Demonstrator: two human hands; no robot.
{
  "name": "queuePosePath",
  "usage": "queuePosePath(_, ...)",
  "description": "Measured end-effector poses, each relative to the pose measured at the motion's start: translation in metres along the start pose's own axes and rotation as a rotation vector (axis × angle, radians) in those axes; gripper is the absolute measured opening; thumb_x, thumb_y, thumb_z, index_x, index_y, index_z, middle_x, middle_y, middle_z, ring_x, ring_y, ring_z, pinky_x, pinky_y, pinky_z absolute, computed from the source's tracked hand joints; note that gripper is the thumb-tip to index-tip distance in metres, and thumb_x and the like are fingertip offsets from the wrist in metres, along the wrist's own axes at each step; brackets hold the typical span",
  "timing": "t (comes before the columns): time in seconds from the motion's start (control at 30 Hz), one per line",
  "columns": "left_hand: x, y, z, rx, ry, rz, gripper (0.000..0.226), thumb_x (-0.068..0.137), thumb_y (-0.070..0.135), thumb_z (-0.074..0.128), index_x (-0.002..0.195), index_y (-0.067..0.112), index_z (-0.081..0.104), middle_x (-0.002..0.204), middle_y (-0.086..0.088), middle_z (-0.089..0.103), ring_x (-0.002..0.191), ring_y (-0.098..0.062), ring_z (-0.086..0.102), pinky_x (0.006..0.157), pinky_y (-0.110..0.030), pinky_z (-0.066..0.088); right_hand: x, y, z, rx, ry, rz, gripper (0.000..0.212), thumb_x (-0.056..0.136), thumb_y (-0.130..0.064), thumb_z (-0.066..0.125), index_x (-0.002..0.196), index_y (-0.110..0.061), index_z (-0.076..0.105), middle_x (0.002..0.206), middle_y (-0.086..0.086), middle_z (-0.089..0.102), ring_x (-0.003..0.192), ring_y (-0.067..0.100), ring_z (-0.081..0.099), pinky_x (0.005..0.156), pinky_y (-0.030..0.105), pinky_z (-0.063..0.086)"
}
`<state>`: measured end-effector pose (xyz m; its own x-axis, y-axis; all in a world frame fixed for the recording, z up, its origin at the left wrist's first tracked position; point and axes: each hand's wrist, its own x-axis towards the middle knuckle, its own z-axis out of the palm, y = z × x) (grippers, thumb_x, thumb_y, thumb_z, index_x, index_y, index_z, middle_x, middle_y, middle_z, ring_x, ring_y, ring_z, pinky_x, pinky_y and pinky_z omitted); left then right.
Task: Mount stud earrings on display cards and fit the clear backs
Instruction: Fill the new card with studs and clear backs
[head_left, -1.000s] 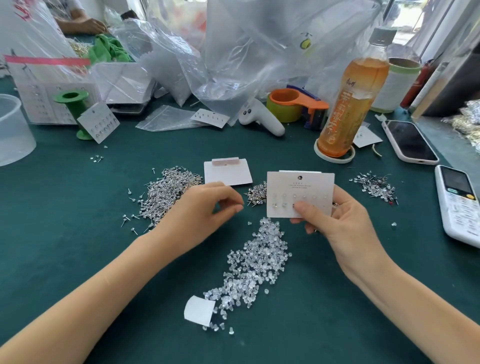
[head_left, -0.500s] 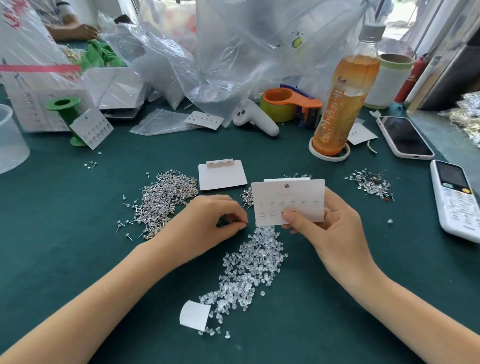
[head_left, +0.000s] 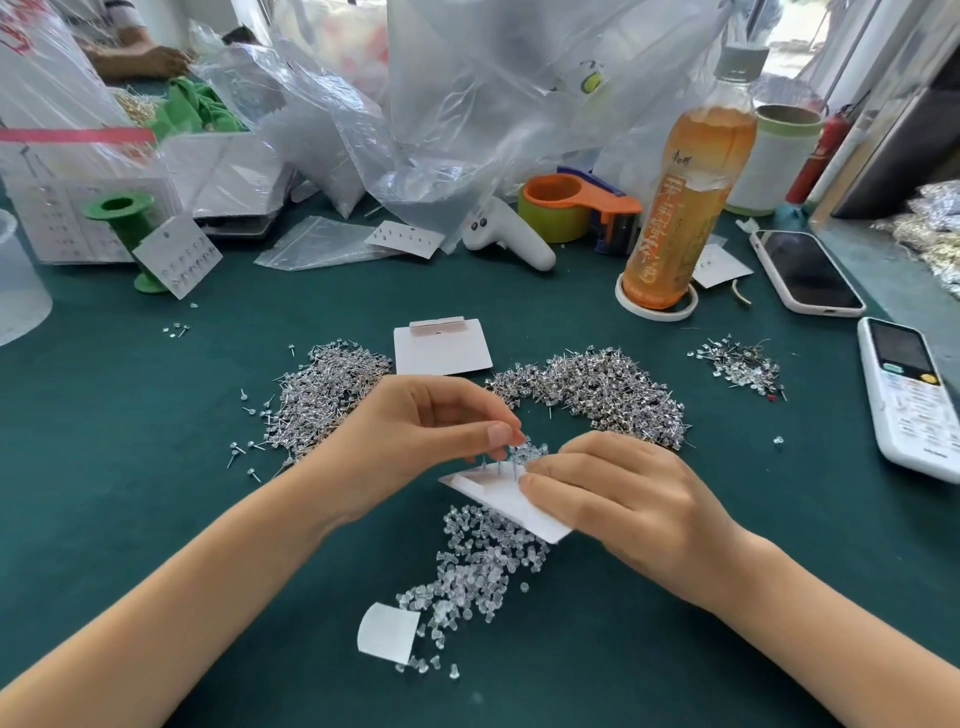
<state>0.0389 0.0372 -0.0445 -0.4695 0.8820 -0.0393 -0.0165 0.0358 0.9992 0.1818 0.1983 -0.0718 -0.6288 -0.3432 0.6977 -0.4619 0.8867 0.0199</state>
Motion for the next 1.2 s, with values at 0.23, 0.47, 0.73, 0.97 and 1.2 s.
queuePosePath(0.23, -0.001, -0.001, 0.004, 0.038, 0.014, 0.043, 0.007, 0.069, 0.018, 0.072, 0.075, 0.019, 0.074, 0.081, 0.002, 0.074, 0.078, -0.006, 0.068, 0.074, -0.015, 0.052, 0.002, -0.002, -0.002, -0.073, -0.029, -0.061, 0.021, 0.094, -0.002, 0.054, 0.086, -0.002, 0.074, 0.084, 0.011, 0.071, 0.072, 0.026, 0.064, 0.067, 0.032, 0.054)
queuePosePath(0.47, -0.002, -0.003, 0.005, 0.191, -0.034, 0.078, 0.009, 0.076, 0.021, 0.069, 0.082, 0.014, 0.071, 0.08, 0.0, 0.071, 0.075, -0.009, 0.064, 0.07, -0.019, 0.052, 0.002, -0.003, 0.002, -0.098, -0.042, -0.093, 0.014, 0.091, 0.001, 0.059, 0.103, -0.006, 0.057, 0.084, 0.011, 0.07, 0.07, 0.027, 0.062, 0.066, 0.034, 0.053)
queuePosePath(0.73, -0.003, 0.0, 0.002, 0.345, -0.108, 0.153, 0.011, 0.082, 0.006, 0.071, 0.09, 0.013, 0.067, 0.085, -0.001, 0.071, 0.083, -0.015, 0.068, 0.075, -0.017, 0.05, 0.001, -0.005, 0.004, -0.134, -0.03, -0.113, 0.016, 0.087, 0.003, 0.064, 0.101, -0.005, 0.062, 0.08, 0.01, 0.069, 0.067, 0.026, 0.061, 0.066, 0.033, 0.054)
queuePosePath(0.97, -0.004, 0.002, 0.001, 0.351, -0.119, 0.163, 0.018, 0.079, 0.005, 0.072, 0.095, 0.008, 0.064, 0.086, -0.004, 0.071, 0.082, -0.019, 0.068, 0.079, -0.022, 0.052, 0.0, -0.007, 0.006, -0.144, -0.022, -0.118, 0.018, 0.086, 0.003, 0.065, 0.101, -0.006, 0.059, 0.077, 0.009, 0.068, 0.065, 0.025, 0.059, 0.066, 0.032, 0.053)
queuePosePath(1.2, -0.004, 0.003, 0.0, 0.388, -0.157, 0.14, 0.016, 0.08, 0.007, 0.073, 0.095, 0.009, 0.065, 0.085, 0.0, 0.072, 0.083, -0.016, 0.068, 0.079, -0.019, 0.05, -0.002, -0.007, 0.009, -0.16, -0.015, -0.133, 0.024, 0.086, 0.002, 0.066, 0.103, -0.009, 0.052, 0.076, 0.008, 0.068, 0.063, 0.024, 0.059, 0.064, 0.032, 0.052)
